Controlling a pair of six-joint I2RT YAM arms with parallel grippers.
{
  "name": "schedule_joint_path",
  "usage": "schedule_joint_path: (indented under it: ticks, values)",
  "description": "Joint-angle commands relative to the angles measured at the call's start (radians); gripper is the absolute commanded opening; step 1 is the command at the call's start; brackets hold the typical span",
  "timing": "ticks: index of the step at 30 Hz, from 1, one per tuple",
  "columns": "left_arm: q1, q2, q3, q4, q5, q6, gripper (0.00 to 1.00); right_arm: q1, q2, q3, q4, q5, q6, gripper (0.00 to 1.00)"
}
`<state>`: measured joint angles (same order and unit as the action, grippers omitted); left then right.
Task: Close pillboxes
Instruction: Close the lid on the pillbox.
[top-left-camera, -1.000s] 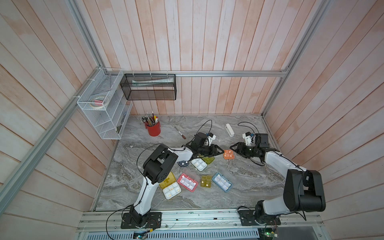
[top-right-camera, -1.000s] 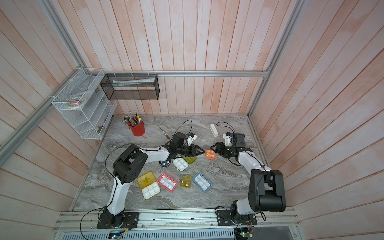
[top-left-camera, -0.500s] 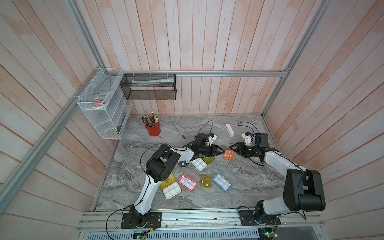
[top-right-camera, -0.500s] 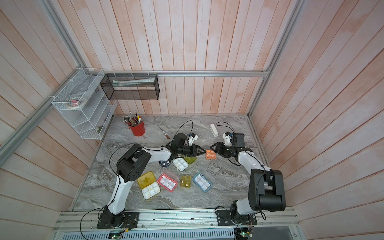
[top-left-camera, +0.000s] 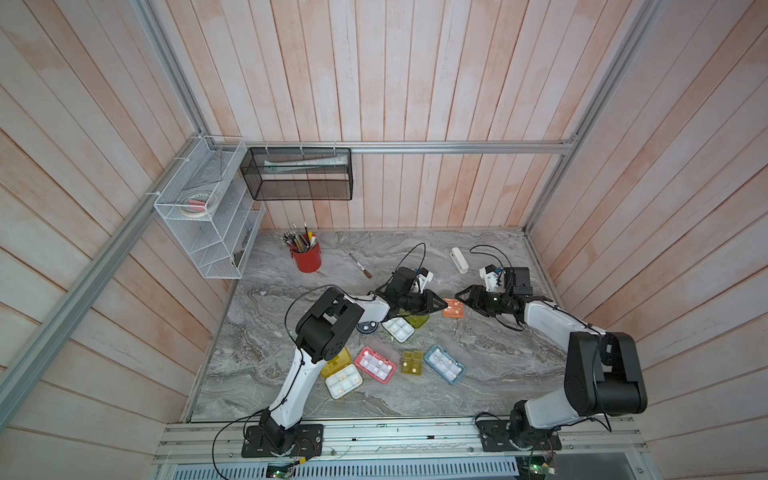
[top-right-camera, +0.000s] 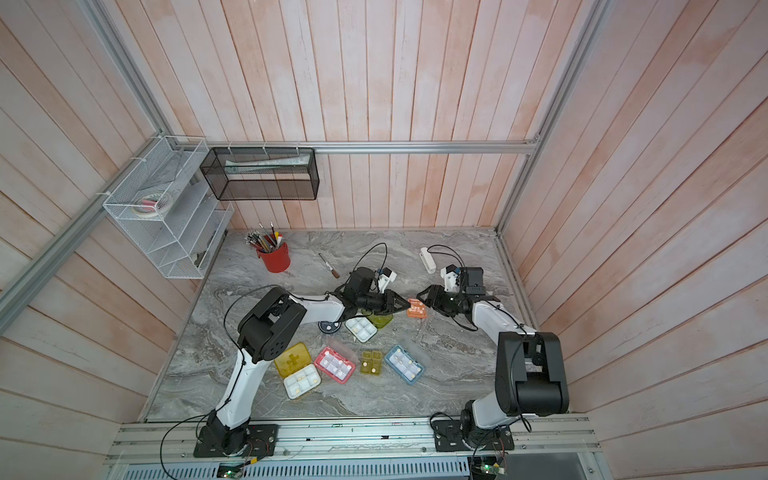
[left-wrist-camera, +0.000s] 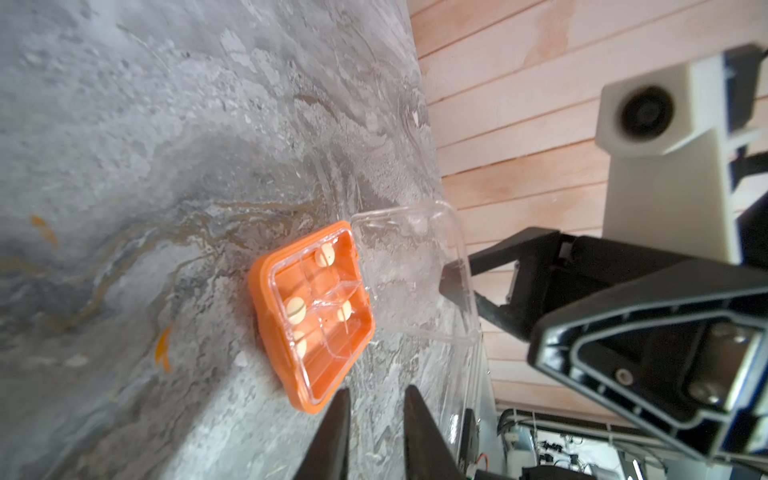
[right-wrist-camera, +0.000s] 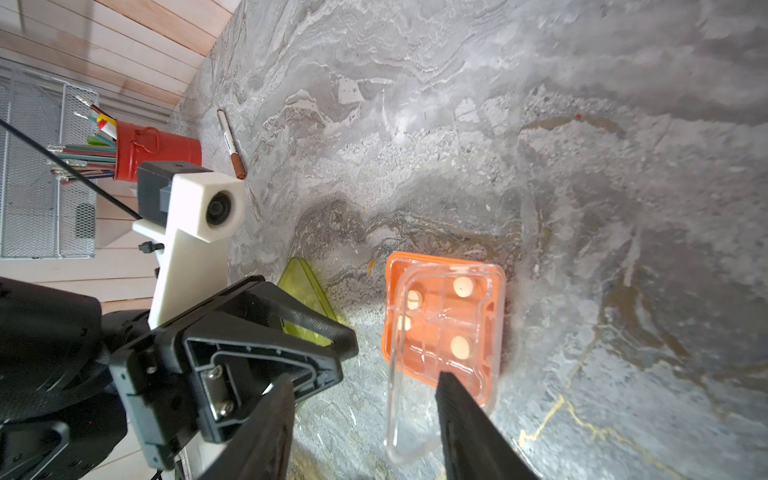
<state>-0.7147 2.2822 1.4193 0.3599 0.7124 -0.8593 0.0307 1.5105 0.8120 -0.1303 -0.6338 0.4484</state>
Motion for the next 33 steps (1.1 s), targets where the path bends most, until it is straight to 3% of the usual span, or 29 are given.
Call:
schedule_joint_path:
  ticks: [1, 13, 33]
  values:
    - [-0.005, 0.024, 0.022, -0.030, -0.019, 0.018, 0.21, 0.011, 0.014, 0.019, 0.015, -0.002, 0.010, 0.57]
    - [0.020, 0.001, 0.029, -0.102, -0.111, 0.046, 0.21, 0.011, 0.008, 0.028, -0.013, 0.019, -0.013, 0.57]
    - [0.021, 0.089, 0.079, -0.079, -0.091, -0.018, 0.24, 0.011, 0.017, 0.032, -0.025, 0.019, -0.024, 0.56]
